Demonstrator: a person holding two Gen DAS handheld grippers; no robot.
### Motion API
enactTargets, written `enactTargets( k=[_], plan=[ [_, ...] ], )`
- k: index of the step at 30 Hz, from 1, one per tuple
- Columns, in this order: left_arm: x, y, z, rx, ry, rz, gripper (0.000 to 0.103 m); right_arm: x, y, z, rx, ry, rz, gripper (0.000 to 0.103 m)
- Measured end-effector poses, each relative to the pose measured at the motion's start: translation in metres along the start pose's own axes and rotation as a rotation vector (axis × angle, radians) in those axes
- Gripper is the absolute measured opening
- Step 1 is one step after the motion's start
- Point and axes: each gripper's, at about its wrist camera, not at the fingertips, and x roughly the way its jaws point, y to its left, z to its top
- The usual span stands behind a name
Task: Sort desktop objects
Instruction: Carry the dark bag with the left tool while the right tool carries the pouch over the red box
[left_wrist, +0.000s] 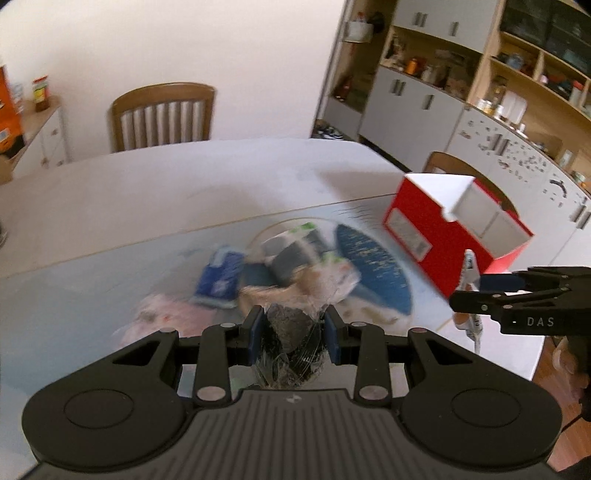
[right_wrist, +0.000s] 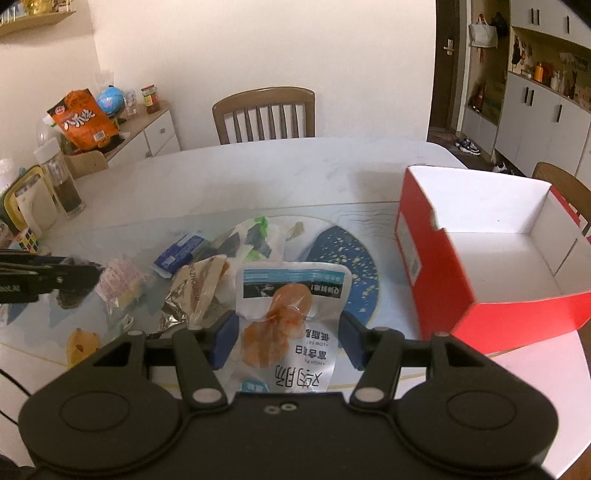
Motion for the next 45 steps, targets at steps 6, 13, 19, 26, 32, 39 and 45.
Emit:
enactTargets(
  k=[6,13,19,26,32,39,45],
  plan=[
    [0.015,-0.041,0.017,0.035,0.005,-0.043,0.032,-0.013,-0.036,0.014,0.04,0.023,0.032,0.058],
    [0.034,-0.085,0.039,0.068,0.007,-0.082,0.033,-0.026,-0.081,0.03,0.052,0.009,0.039,0.058],
    [0.053,-0.126,0.06,0.117,0.001,-0.123,0.033,-0.029,-0.117,0.044,0.059,-0.006,0.036,0.058],
    [0.079,-0.175,0.082,0.176,-0.008,-0.157,0.033,-0.026,-0.156,0.057,0.048,-0.01,0.026,0.058],
    [0.104,-0.213,0.095,0.234,0.004,-0.17,0.033,-0.021,-0.188,0.064,0.04,-0.006,0.012,0.058],
    [0.134,-0.248,0.106,0.303,0.037,-0.186,0.033,-0.007,-0.225,0.069,0.042,0.039,0.006,0.059],
    [0.16,-0.264,0.113,0.338,0.077,-0.186,0.033,0.007,-0.248,0.072,0.048,0.075,0.007,0.059]
  ],
)
